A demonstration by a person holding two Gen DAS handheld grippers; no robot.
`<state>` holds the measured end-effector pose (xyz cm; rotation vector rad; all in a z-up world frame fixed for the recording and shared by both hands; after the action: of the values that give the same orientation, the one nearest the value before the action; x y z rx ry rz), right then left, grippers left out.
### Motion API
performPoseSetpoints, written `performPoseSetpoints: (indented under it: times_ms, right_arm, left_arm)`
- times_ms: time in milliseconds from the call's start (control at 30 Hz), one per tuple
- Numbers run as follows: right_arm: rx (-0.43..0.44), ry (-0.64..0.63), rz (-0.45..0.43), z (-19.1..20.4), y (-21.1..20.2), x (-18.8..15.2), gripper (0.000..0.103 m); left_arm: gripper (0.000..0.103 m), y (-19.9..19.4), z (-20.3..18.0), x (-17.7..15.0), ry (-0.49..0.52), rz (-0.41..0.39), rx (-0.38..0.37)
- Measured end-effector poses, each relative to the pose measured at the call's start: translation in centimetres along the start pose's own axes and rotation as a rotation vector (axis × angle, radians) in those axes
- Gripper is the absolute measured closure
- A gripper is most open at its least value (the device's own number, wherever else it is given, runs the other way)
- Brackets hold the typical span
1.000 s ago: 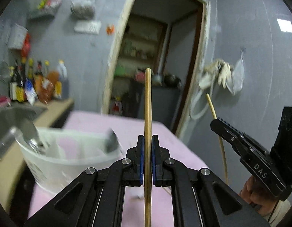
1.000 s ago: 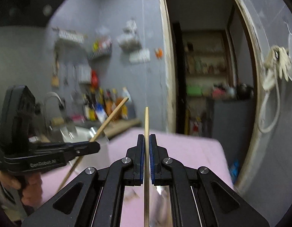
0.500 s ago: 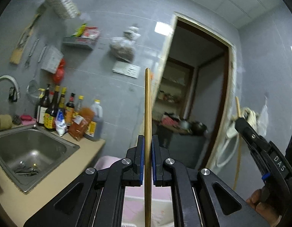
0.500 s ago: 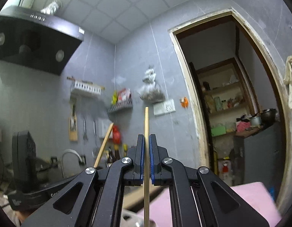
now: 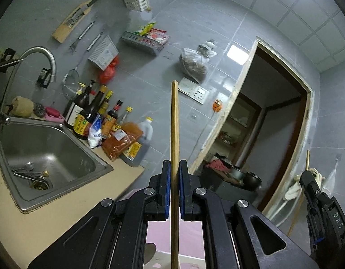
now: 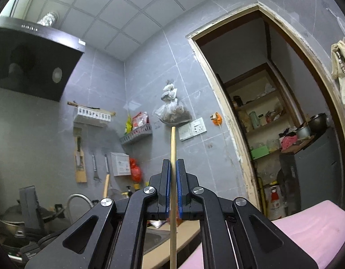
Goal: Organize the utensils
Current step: 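Lower the chopstick into the white caddy with the right gripper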
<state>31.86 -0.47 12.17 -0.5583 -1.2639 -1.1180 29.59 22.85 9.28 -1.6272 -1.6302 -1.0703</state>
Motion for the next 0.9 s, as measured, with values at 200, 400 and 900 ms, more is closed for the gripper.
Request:
performPoseSetpoints:
  times_ms: [200, 400, 900]
  right_arm:
    - [-0.065, -0.032, 0.004, -0.4, 0.4, -1.0, 0.1]
    - [-0.097, -0.069, 0.028, -0.6, 1.0, -2.7, 0.1]
    - [-0.045, -0.166, 0.14, 0.6, 0.8, -5.8, 0.1]
  left_arm:
    - [0.099, -0.1, 0.1, -0.6, 0.022, -0.037, 0.053]
    - [0.099, 0.1, 0.6, -1.9, 0.046, -0.046, 0.1]
    - [0.099, 0.1, -0.7, -5.7, 0.202, 0.069, 0.129]
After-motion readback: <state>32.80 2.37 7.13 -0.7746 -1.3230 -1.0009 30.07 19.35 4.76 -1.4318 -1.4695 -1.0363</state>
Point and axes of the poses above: each gripper's, at about its wrist camera, not at the fingertips, and y roughly the way its jaws point, z to its left, x to its top, the point moved 9 cm from there along y, roughly the way its jaws point, and after that the axes turned 11 degrees about -x, right-handed, at the moved point
